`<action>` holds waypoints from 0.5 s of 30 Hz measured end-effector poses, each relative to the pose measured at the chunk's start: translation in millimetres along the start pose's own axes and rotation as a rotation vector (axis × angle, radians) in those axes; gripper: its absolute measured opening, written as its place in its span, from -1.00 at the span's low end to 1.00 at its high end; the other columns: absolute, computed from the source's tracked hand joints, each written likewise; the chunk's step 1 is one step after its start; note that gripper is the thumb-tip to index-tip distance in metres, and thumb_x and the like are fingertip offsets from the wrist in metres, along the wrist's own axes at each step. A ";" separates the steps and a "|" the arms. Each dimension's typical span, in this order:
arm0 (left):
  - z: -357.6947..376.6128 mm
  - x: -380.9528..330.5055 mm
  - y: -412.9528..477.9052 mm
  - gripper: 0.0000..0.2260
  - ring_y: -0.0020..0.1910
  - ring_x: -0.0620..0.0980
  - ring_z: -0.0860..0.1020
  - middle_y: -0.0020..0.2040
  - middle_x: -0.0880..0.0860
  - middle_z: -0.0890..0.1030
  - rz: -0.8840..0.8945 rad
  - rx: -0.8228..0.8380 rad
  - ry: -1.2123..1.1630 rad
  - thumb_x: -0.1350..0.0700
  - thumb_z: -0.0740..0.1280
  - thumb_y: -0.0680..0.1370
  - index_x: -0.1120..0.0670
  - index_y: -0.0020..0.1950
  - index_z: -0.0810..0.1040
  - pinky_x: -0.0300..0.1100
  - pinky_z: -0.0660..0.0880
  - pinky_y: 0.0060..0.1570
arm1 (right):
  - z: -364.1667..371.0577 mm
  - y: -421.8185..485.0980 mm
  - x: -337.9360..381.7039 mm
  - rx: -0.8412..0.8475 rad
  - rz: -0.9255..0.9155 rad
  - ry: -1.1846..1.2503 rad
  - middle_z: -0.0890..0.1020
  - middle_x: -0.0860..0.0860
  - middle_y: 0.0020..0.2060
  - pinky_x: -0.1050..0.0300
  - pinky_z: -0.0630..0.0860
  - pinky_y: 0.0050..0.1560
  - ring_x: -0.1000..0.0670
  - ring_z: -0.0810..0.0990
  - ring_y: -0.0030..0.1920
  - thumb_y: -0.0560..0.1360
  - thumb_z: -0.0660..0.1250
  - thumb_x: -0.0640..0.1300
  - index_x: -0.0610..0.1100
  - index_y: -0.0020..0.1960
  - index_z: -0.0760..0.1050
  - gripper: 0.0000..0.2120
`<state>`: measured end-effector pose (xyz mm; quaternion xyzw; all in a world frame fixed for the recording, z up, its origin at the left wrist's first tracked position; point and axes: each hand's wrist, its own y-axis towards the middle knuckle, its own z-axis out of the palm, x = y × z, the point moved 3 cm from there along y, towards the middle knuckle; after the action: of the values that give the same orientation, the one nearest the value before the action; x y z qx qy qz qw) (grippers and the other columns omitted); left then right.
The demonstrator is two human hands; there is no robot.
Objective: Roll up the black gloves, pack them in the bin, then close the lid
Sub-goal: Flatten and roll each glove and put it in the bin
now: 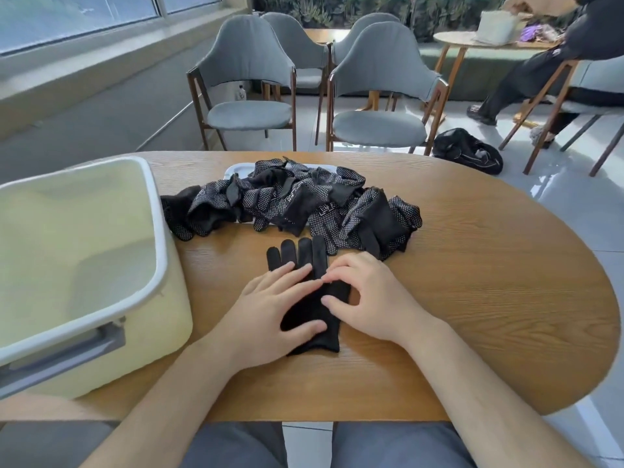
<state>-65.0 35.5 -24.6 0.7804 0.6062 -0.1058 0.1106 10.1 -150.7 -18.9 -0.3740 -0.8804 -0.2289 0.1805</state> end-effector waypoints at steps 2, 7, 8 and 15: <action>4.7 -0.8 -5.6 -0.35 0.58 -0.31 -0.21 0.61 -0.35 -0.04 0.006 -0.018 0.006 -0.49 0.07 0.53 -0.32 0.59 0.14 -0.33 -0.33 0.45 | -0.6 -2.1 -0.2 0.001 -0.016 0.006 0.60 0.17 0.07 -0.05 0.47 0.26 0.05 0.51 0.15 0.44 0.35 0.19 0.05 0.09 0.67 -0.67; 3.3 -0.5 -8.0 -0.34 0.58 -0.32 -0.15 0.59 -0.36 0.05 0.043 -0.046 -0.059 -0.51 0.09 0.50 -0.30 0.55 0.25 -0.23 -0.17 0.51 | 1.5 -4.4 0.0 -0.024 -0.018 0.038 0.56 0.19 0.04 0.01 0.44 0.27 0.09 0.49 0.13 0.45 0.36 0.18 0.05 0.09 0.66 -0.70; 0.5 -0.4 -4.9 -0.38 0.58 -0.33 -0.09 0.58 -0.37 0.11 0.036 -0.073 -0.100 -0.50 0.10 0.51 -0.29 0.52 0.31 -0.22 -0.11 0.51 | 0.8 -1.5 0.6 -0.051 -0.009 0.059 0.56 0.18 0.04 0.03 0.44 0.27 0.09 0.49 0.13 0.47 0.35 0.16 0.04 0.09 0.66 -0.70; -32.9 16.6 60.5 -0.78 0.20 -0.02 0.50 0.15 -0.07 0.56 -0.184 -0.602 -0.284 0.00 0.38 0.58 0.05 0.18 0.61 -0.02 0.45 0.26 | -10.6 53.6 7.6 -0.310 0.158 0.098 0.57 0.14 -0.13 0.07 0.54 0.04 0.08 0.53 -0.09 0.58 0.36 -0.06 -0.04 0.14 0.62 -0.83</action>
<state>-1.4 46.2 4.5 0.6323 0.6565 -0.0394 0.4094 46.4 -119.0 8.0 -0.4537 -0.7925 -0.3652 0.1809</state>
